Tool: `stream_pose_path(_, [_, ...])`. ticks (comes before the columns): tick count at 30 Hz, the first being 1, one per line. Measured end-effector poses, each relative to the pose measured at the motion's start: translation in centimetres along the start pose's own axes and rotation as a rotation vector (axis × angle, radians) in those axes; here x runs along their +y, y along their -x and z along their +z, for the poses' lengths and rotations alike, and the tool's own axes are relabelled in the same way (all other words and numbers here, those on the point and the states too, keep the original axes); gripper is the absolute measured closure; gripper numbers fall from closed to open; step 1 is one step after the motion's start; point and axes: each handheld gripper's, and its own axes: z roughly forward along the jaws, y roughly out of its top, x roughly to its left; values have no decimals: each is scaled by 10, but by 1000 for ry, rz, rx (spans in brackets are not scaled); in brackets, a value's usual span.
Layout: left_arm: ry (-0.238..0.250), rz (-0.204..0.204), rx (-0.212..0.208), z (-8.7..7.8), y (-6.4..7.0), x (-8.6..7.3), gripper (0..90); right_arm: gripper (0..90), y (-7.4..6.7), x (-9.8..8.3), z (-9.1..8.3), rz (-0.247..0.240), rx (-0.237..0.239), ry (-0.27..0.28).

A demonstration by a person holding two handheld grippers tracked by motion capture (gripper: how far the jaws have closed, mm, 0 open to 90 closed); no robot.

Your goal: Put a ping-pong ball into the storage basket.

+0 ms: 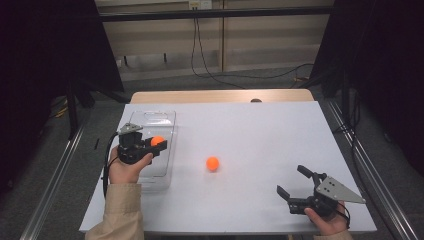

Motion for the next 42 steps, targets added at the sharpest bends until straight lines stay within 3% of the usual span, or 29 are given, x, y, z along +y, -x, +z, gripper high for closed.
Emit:
stream_pose_path(26, [2,-24,25,1,-11,-5,508,33,0,0,0,-1,0,-2])
stream_pose_path(42, [2,-13,44,2,-14,-7,508,33,0,0,0,-1,1,-2])
